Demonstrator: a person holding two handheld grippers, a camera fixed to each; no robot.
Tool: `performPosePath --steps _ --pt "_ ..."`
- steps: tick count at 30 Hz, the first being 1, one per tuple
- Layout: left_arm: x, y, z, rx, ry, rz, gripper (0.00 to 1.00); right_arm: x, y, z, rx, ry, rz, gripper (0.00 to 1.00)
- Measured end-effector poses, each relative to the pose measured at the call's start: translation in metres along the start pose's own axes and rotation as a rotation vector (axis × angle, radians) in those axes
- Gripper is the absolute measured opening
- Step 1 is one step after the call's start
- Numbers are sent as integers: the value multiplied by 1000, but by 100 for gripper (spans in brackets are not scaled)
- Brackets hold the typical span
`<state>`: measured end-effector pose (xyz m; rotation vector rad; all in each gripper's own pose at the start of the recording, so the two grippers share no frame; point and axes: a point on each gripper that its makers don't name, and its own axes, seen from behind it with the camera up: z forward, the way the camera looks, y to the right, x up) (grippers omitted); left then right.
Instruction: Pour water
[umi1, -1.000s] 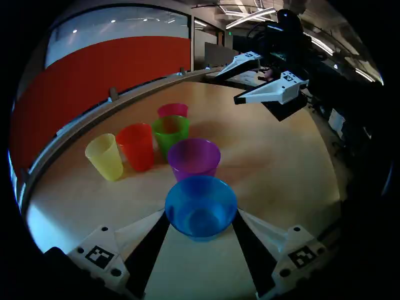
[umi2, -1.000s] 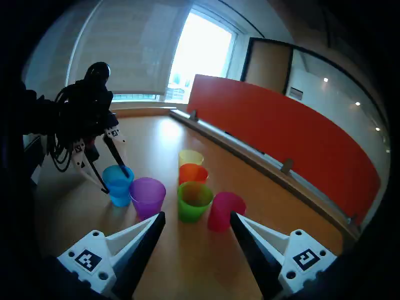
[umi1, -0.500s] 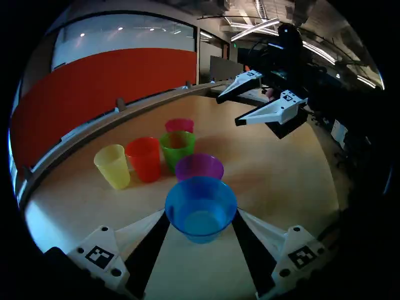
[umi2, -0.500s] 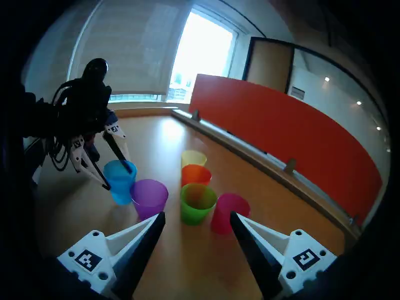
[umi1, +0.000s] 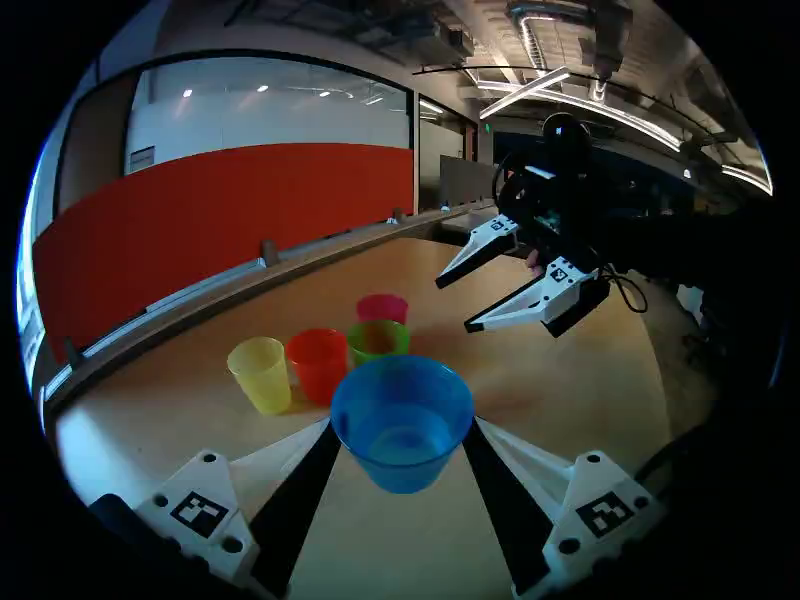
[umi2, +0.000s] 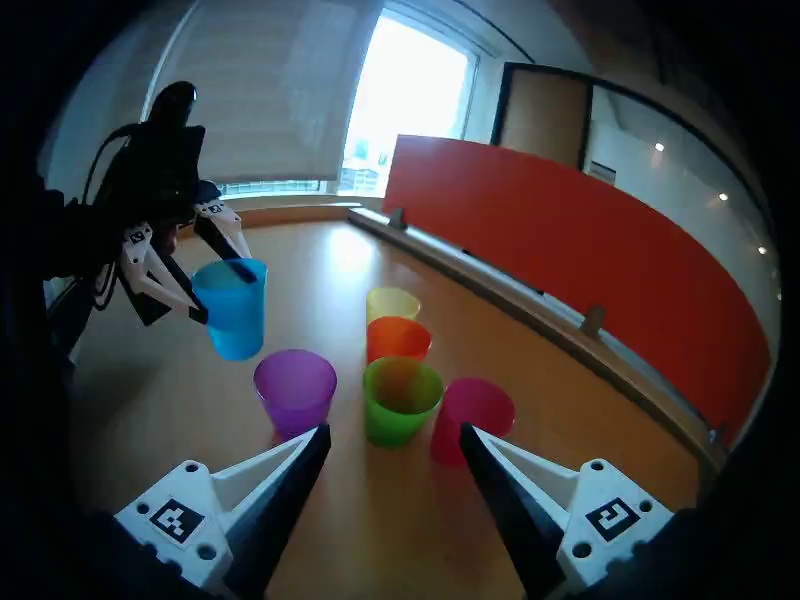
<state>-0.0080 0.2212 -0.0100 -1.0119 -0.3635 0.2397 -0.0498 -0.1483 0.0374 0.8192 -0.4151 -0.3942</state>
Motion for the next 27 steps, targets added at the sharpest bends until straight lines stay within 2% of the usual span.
performPosePath --steps 12,18,27 --pt "15 2 -11 10 19 31 84 -19 -8 29 72 -87 12 100" --pt "21 1 -16 12 42 15 84 -27 -5 45 78 -129 3 100" --pt "17 0 -20 19 35 17 84 -28 -1 65 87 -156 15 100"
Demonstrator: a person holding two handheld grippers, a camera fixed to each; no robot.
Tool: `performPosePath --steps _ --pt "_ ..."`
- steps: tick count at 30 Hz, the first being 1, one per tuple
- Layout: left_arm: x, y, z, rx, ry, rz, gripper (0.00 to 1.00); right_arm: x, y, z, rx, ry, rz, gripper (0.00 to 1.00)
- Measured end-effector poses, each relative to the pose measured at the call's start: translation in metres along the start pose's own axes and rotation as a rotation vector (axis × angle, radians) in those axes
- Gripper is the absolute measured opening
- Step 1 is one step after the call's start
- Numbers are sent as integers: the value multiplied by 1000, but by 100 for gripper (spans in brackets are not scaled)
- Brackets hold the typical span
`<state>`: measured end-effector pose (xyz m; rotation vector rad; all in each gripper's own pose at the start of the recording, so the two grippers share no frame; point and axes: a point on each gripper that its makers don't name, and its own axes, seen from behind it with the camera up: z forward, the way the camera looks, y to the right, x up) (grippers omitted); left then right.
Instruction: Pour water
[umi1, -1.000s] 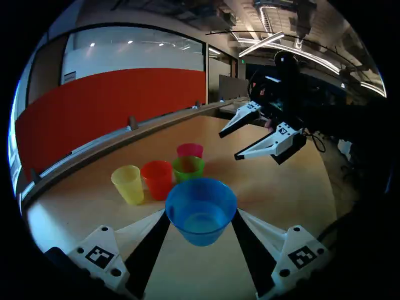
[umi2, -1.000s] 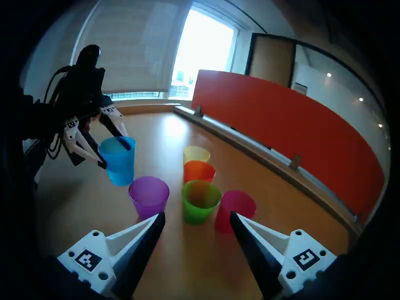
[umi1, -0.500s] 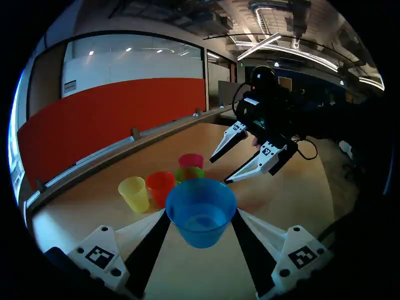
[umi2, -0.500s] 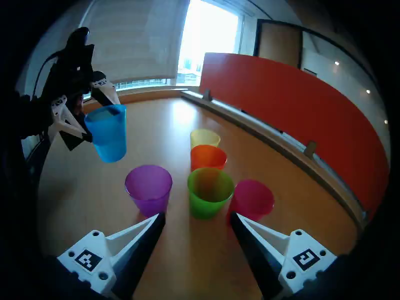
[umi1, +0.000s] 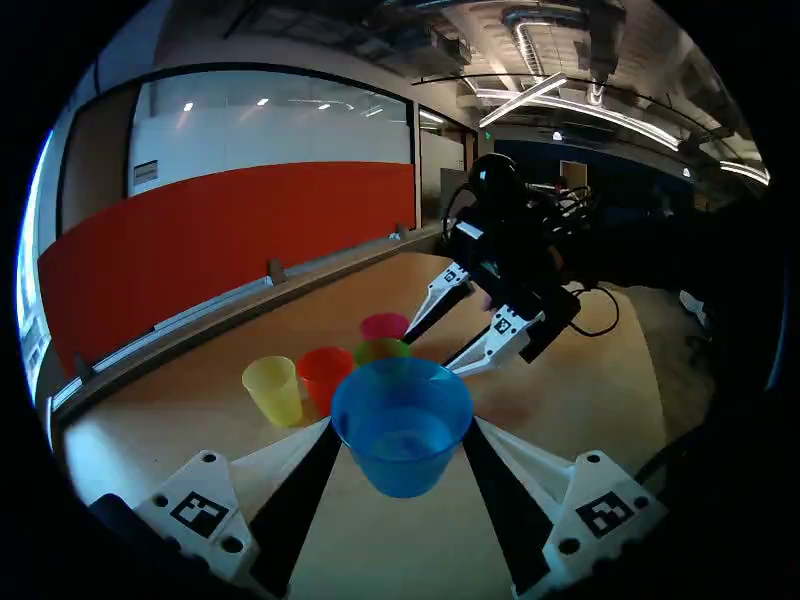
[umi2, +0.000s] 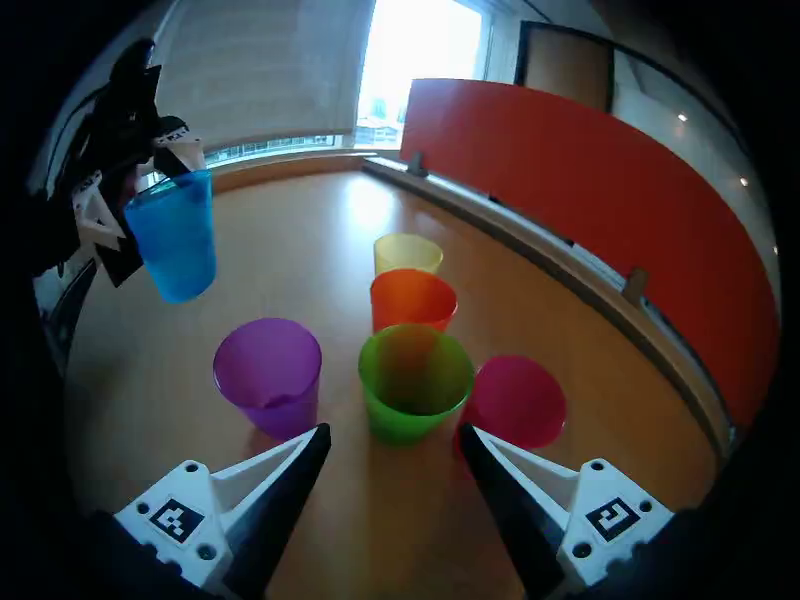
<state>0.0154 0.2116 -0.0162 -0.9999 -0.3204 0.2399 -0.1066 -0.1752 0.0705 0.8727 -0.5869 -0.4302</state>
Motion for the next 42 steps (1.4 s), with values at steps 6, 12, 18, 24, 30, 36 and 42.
performPosePath --steps 6,12,18,24,30,36,42 --pt "-1 -2 -2 1 1 0 84 5 3 10 5 -15 4 100" --pt "0 -4 -3 3 3 0 84 12 4 18 3 -14 4 100" --pt "-3 -6 -3 6 1 -6 84 18 7 27 0 -8 9 100" --pt "-4 -7 -3 6 -1 -7 84 21 8 34 -3 -5 16 100" --pt "-7 -8 -3 6 -4 -10 84 21 8 40 -8 -9 21 100" --pt "-9 -10 -3 7 -4 -14 84 21 9 44 -15 -8 36 96" --pt "-11 -14 -3 13 -4 -20 84 22 9 45 -18 6 64 92"
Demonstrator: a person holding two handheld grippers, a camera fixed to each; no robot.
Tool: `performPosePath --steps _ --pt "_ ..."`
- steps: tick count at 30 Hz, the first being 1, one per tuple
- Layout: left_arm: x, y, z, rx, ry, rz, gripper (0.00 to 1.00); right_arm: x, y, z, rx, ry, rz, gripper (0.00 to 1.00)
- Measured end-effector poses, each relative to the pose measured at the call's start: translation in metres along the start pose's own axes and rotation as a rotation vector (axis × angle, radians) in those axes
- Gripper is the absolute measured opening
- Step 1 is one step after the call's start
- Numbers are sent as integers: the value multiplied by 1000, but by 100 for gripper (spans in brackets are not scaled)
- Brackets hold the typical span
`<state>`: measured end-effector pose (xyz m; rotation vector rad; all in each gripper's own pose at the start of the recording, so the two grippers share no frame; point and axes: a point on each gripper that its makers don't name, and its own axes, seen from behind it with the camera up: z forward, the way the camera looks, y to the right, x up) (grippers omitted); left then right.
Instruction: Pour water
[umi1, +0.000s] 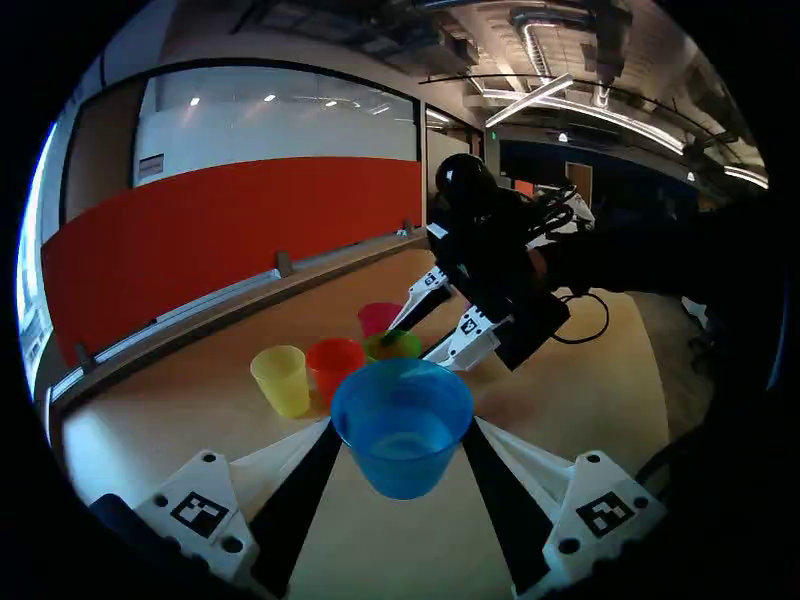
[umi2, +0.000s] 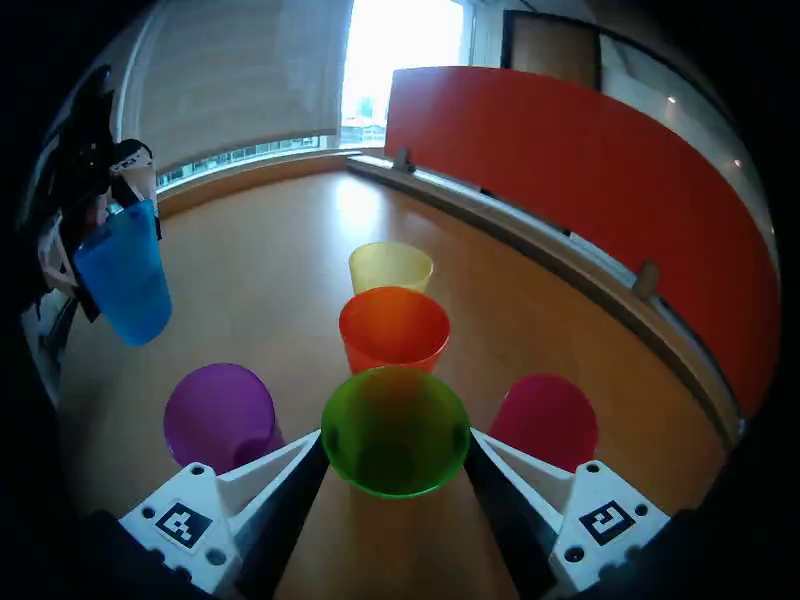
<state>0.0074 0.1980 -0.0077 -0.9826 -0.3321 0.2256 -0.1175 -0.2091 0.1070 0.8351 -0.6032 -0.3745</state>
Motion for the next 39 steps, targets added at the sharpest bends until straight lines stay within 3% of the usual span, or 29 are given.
performPosePath --steps 6,14,30,39 --pt "-1 -5 -2 9 2 -7 84 6 0 -7 -7 38 33 92" --pt "8 -7 -4 18 23 -10 84 31 -8 -33 -18 129 31 92" --pt "35 5 -11 27 67 8 84 92 -37 -102 -35 347 25 92" --pt "45 14 -14 28 82 16 84 108 -52 -129 -50 428 6 92"
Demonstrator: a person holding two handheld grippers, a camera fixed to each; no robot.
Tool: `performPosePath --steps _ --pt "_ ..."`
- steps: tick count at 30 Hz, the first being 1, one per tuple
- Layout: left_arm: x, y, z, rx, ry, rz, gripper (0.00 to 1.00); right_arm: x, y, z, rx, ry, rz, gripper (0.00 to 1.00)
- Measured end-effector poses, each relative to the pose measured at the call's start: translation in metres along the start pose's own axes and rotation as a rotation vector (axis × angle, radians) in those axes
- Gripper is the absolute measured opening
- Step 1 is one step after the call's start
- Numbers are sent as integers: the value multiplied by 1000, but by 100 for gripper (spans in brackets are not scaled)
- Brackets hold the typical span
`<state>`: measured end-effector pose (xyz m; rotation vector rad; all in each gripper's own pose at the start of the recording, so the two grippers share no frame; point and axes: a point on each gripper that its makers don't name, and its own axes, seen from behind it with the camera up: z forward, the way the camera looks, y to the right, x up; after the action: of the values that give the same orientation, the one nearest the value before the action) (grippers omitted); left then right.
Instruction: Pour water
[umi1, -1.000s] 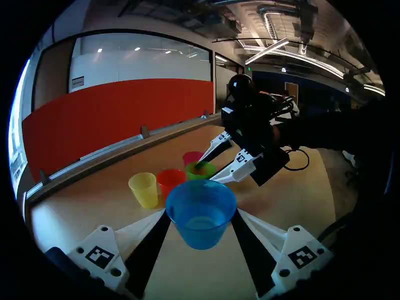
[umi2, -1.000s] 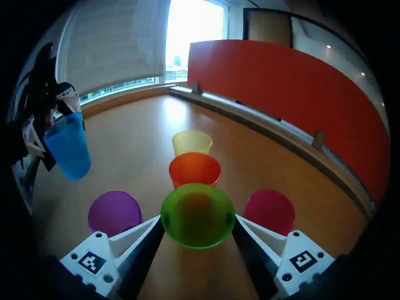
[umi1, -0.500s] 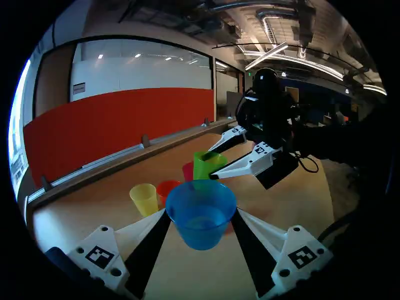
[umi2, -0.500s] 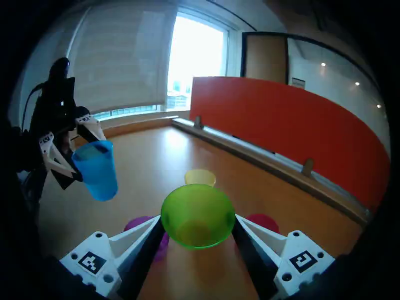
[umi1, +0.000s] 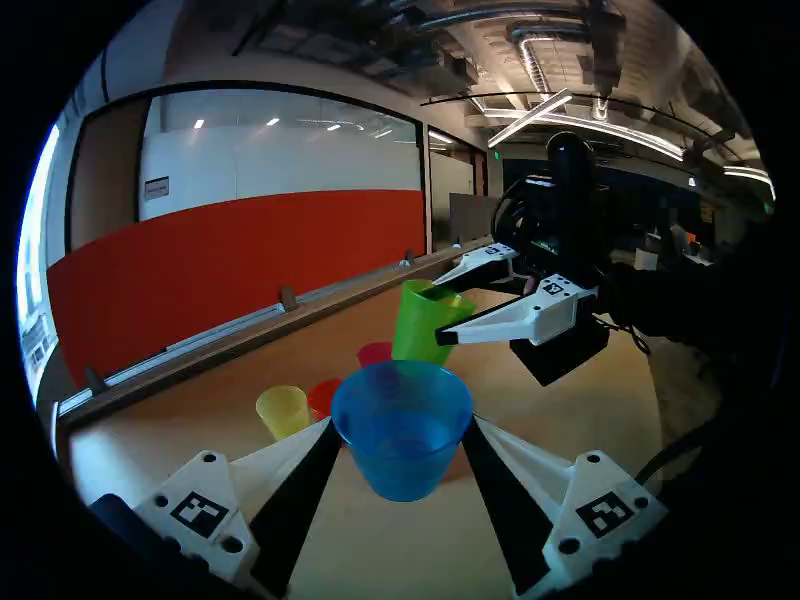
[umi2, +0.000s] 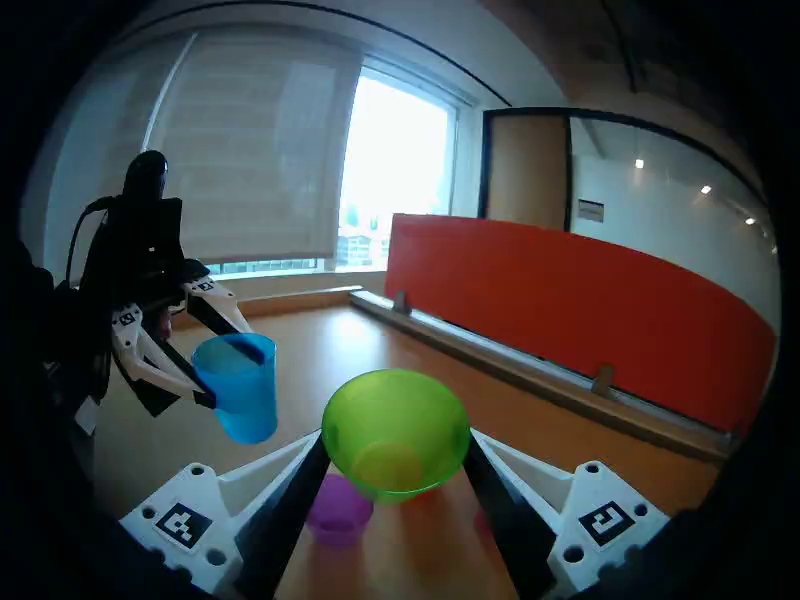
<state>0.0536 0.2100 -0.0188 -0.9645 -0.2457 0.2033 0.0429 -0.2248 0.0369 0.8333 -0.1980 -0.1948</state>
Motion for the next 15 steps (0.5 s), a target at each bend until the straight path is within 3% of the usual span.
performPosePath --steps 15 --pt "13 9 -3 -1 25 2 84 34 -6 -19 -22 120 21 93"
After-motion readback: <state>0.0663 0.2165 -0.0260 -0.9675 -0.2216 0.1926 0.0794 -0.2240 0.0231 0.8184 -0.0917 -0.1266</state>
